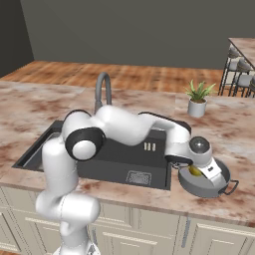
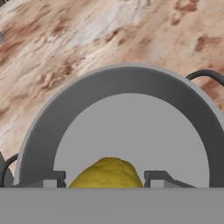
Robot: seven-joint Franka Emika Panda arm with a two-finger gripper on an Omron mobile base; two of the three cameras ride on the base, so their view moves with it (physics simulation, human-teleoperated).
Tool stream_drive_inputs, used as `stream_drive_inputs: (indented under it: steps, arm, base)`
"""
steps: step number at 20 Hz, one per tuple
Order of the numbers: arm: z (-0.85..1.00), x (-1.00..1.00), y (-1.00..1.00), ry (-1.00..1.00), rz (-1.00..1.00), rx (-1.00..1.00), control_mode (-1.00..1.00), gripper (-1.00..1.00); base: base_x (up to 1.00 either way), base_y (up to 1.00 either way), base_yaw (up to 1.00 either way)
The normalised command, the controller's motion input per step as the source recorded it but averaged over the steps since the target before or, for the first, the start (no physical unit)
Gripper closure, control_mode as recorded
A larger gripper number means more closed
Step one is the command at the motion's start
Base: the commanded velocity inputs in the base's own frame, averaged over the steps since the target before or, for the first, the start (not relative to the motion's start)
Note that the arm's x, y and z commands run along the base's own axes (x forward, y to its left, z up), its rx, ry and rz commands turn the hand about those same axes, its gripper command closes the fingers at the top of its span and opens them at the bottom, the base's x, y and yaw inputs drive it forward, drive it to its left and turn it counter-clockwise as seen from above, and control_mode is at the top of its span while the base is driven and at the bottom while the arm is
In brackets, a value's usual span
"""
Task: Dump the lemon from the pot into the sink. Then turn on the water and wash the lemon. Then turn off the water and put the lemon back in the pot.
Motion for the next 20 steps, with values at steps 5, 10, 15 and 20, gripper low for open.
stream_drive_inputs:
  steps: [5,10,15,20]
  arm:
    - [-0.28,0.01,-0.01,0.0,0.0,0.0,-1.0,1.0]
    - [-0.2,0.07,0.0,0.0,0.0,-0.01,-1.0,-1.0]
    - [0.02,0.12,0.0,0.0,0.0,-0.01,-1.0,-1.0]
    - [0.02,0.0,-0.04,0.0,0.0,0.0,-1.0,-1.0]
  base:
    - [0.0,0.0,0.0]
    - [0.0,0.0,0.0]
    - [0.0,0.0,0.0]
    - [0.0,0.0,0.0]
